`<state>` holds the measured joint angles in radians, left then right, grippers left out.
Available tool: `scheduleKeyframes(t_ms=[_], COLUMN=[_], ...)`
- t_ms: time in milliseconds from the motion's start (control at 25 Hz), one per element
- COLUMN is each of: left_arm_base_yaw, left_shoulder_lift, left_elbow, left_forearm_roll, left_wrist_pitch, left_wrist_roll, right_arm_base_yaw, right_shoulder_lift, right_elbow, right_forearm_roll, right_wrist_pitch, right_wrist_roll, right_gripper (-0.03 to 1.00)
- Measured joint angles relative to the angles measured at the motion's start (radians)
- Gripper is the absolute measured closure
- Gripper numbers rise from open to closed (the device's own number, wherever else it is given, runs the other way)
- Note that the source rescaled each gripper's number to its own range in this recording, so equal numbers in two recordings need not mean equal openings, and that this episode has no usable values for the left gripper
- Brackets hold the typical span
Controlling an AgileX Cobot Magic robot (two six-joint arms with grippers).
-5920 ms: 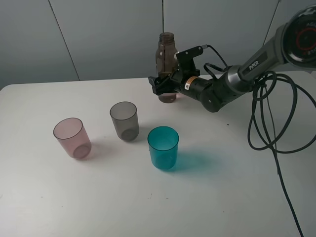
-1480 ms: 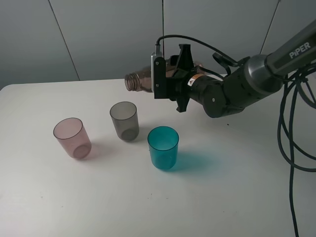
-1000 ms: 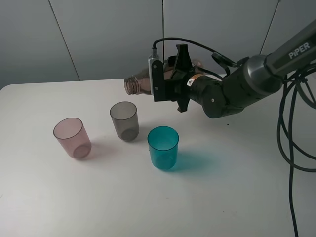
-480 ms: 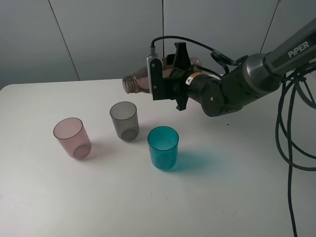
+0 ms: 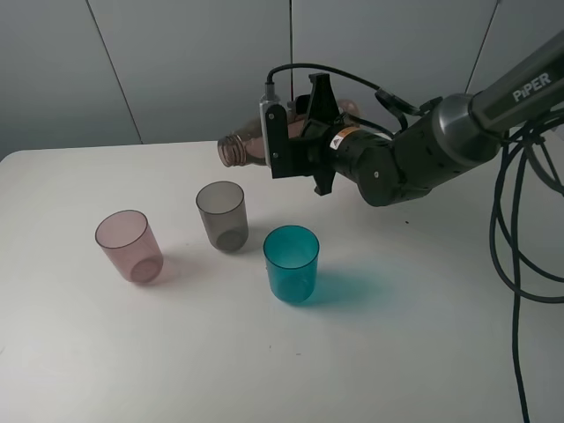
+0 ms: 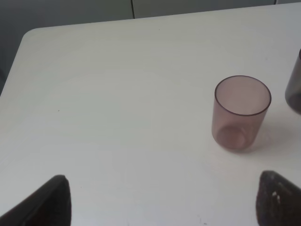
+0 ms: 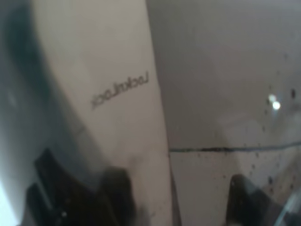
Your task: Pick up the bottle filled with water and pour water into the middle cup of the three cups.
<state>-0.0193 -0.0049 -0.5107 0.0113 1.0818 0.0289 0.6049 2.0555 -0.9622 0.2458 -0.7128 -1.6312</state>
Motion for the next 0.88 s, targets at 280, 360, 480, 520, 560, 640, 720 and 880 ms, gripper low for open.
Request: scheduleKeyframes(t_ms=[280, 360, 480, 520, 560, 640, 720, 880], left_arm_base_yaw=[0.000, 0.000, 0.000, 0.000, 0.000, 0.000, 0.000, 0.000], left_shoulder_lift=[0.000, 0.000, 0.000, 0.000, 0.000, 0.000, 0.000, 0.000], left_elbow=[0.000, 0.000, 0.000, 0.000, 0.000, 0.000, 0.000, 0.000], left_forearm_roll=[0.000, 0.000, 0.000, 0.000, 0.000, 0.000, 0.000, 0.000], left_wrist_pitch=[0.000, 0.000, 0.000, 0.000, 0.000, 0.000, 0.000, 0.000], left_wrist_roll=[0.000, 0.000, 0.000, 0.000, 0.000, 0.000, 0.000, 0.000], right_arm_base_yaw=[0.000, 0.000, 0.002, 0.002, 0.002, 0.002, 0.002, 0.002], right_shoulder_lift=[0.000, 0.000, 0.000, 0.000, 0.000, 0.000, 0.000, 0.000], right_elbow=[0.000, 0.000, 0.000, -0.004, -0.008, -0.017, -0.022, -0.022], right_forearm_roll=[0.000, -0.004, -0.014, -0.018, -0.018, -0.018, -0.018, -0.026], right_wrist_pitch=[0.000, 0.000, 0.000, 0.000, 0.002, 0.002, 0.002, 0.002], right_wrist_roll=[-0.056, -0.065, -0.083, -0.086, -0.088, -0.090, -0.090, -0.092], right_gripper=[0.97, 0.97, 0.97, 0.97, 0.97, 0.97, 0.97, 0.97])
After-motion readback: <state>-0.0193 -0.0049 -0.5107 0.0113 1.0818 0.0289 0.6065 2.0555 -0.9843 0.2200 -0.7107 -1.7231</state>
